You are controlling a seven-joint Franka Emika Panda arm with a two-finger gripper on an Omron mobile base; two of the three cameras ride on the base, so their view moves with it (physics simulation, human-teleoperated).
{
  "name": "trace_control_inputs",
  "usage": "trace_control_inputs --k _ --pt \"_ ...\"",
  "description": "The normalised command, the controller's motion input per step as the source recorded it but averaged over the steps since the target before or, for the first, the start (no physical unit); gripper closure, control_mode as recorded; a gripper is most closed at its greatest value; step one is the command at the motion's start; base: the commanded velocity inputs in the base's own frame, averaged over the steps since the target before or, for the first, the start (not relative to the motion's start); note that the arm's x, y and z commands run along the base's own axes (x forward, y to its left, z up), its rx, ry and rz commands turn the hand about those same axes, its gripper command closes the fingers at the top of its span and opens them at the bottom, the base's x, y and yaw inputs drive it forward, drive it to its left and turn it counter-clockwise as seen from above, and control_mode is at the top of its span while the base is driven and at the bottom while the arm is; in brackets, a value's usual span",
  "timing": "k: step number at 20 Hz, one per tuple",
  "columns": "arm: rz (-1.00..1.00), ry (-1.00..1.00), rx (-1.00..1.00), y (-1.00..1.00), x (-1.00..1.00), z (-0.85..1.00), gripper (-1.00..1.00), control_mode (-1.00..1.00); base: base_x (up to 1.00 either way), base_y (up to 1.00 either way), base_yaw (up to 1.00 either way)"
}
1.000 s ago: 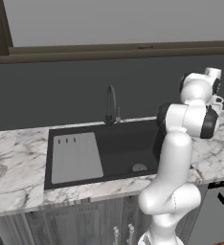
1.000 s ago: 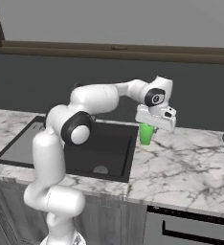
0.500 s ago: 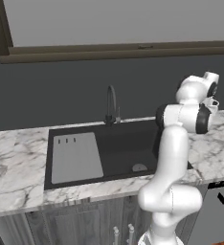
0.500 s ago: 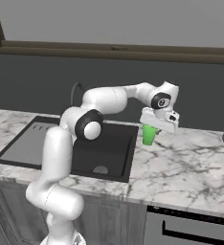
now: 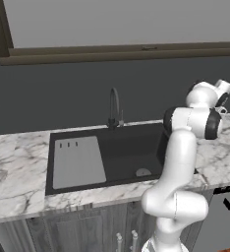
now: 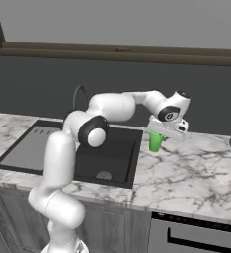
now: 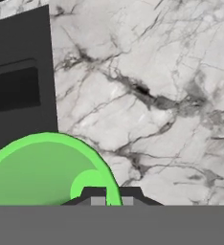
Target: Pick the cup and bowl from the counter and place them on the counter next to the sink.
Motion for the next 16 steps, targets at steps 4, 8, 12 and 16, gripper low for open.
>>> trace_control_inputs --k 4,8,12,16 --pt "0.0 -0.14 0.0 0.0 0.12 -0.05 1.0 -1.0 0.0 0.0 0.0" --pt "0.0 -0.07 -0.01 0.01 0.18 -0.08 1.0 -1.0 0.0 0.0 0.0" --pt "0.0 0.0 -0.02 0.01 0.23 -0.11 1.0 -1.0 0.0 0.0 0.0" --pt "0.0 0.0 -0.05 0.11 0.21 -0.21 1.0 -1.0 0.0 0.0 0.0"
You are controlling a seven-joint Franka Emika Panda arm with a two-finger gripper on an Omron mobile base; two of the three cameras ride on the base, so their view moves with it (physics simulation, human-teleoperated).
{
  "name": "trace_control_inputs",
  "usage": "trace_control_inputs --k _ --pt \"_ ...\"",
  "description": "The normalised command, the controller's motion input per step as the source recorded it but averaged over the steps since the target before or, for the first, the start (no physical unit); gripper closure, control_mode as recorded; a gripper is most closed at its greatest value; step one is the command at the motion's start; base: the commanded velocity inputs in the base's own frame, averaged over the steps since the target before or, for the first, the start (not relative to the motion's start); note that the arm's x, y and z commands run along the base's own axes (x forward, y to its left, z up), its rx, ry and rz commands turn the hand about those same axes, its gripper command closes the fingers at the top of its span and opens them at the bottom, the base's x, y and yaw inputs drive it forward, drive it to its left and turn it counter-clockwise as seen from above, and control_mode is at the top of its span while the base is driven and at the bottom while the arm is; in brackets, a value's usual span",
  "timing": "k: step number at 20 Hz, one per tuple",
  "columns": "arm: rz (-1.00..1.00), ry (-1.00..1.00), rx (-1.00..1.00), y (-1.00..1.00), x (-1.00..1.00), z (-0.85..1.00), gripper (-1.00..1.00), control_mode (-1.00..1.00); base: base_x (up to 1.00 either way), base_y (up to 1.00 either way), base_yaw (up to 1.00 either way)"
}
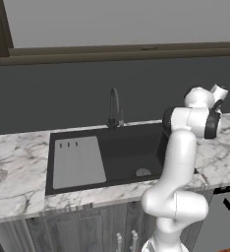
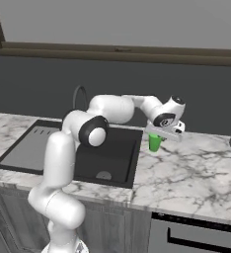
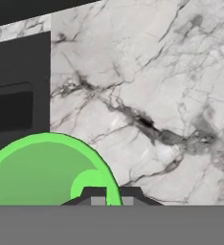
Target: Pick the cup and bowl from the counter and place them on the counter next to the sink.
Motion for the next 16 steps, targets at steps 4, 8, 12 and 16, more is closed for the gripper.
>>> trace_control_inputs --k 4,8,12,16 --pt "0.0 0.0 -0.03 0.09 0.19 -0.25 1.0 -1.0 0.0 0.0 0.0" --pt "0.0 0.0 -0.01 0.04 0.11 -0.33 1.0 -1.0 0.0 0.0 0.0" --pt "0.0 0.0 0.0 0.0 0.05 -0.37 1.0 -1.0 0.0 0.0 0.0" --pt "0.0 0.0 0.0 0.0 0.0 -0.3 1.0 -1.0 0.0 0.0 0.0"
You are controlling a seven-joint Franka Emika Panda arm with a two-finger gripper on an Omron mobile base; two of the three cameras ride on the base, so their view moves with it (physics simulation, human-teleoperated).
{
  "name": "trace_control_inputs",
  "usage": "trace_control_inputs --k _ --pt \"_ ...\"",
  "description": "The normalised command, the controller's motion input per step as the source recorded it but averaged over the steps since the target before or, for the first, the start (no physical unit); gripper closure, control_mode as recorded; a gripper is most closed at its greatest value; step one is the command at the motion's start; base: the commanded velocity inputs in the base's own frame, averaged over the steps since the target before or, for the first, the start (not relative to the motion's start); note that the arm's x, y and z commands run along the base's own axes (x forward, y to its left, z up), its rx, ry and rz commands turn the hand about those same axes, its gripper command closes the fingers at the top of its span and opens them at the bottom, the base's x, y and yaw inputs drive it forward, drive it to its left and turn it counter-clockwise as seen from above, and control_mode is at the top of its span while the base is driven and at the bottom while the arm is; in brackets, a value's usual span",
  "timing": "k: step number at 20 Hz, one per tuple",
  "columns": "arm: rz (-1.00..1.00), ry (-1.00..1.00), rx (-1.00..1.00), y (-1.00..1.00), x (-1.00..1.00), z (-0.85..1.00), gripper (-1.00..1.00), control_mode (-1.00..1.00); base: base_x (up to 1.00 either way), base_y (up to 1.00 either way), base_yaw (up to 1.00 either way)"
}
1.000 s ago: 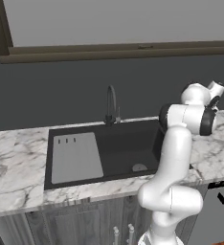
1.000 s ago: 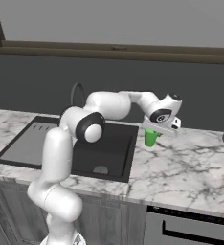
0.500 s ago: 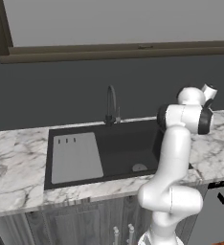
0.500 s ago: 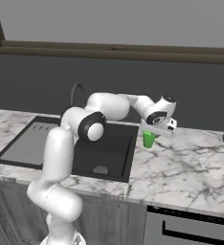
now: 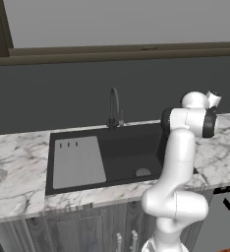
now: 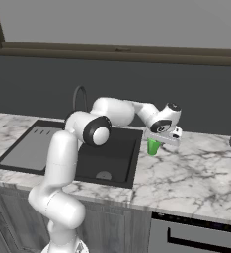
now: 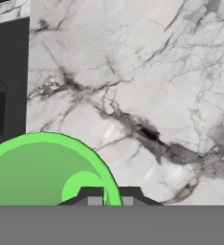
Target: Pick the cup and bowl from the counter and place them on the counter next to the sink.
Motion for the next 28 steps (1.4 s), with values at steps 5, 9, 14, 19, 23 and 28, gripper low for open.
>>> trace_control_inputs --k 5,9,14,19,23,28 --pt "0.0 0.0 0.0 0.0 0.0 -0.27 1.0 -1.0 0.0 0.0 0.0" --pt "0.0 0.0 0.0 0.0 0.0 0.0 1.0 -1.0 0.0 0.0 0.0" --pt "0.0 0.0 0.0 0.0 0.0 0.0 -1.0 -1.0 0.0 0.0 0.0" --pt "0.0 0.0 0.0 0.0 0.0 0.0 -1.0 -1.0 0.0 0.0 0.0" --pt "0.0 0.0 0.0 0.0 0.0 0.01 -1.0 -1.0 0.0 0.0 0.0" --pt "-0.01 0.0 -0.02 0.01 0.0 0.27 -1.0 -1.0 0.0 0.0 0.0"
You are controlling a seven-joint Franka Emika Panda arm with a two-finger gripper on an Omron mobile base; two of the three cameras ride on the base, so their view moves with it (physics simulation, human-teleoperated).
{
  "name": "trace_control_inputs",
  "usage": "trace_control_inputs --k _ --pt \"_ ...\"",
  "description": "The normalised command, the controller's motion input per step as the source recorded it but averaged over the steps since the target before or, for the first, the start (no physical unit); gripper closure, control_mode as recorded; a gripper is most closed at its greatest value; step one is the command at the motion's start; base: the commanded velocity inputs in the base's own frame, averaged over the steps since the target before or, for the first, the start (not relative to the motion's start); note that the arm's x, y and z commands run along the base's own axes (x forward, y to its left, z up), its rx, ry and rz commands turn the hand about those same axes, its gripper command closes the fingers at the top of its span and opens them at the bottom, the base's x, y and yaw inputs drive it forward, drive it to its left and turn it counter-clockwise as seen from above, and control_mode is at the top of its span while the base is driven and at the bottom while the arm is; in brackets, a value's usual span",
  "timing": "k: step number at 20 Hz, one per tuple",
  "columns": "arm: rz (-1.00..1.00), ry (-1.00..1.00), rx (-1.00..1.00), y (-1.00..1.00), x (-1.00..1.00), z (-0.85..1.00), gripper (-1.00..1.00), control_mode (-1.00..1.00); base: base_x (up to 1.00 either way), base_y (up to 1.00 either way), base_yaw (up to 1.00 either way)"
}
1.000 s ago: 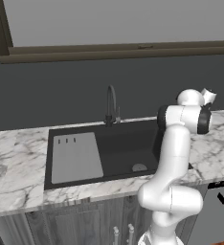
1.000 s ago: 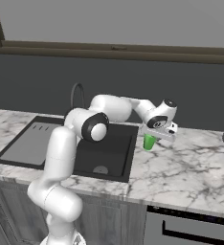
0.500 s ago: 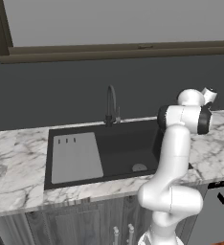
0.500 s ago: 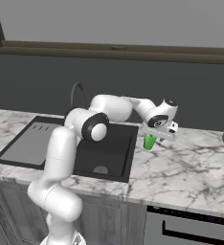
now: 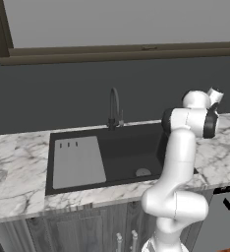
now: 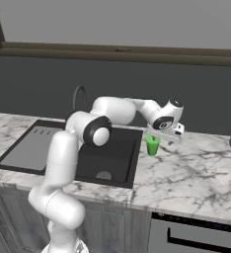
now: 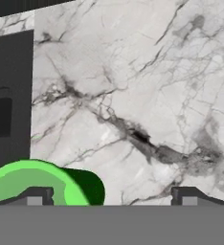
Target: Pick the cup and bowl from the counter and place them on the counter next to the sink.
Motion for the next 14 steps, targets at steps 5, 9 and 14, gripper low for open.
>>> trace_control_inputs --k 5,9,14 --pt "0.0 0.0 -0.01 0.05 -0.06 0.43 -1.0 -1.0 0.0 0.0 0.0" --pt "0.0 0.0 0.0 0.04 -0.3 0.43 -1.0 -1.0 0.0 0.0 0.0" --pt "0.0 0.0 0.0 0.13 -0.68 0.14 -1.0 -1.0 0.0 0.0 0.0"
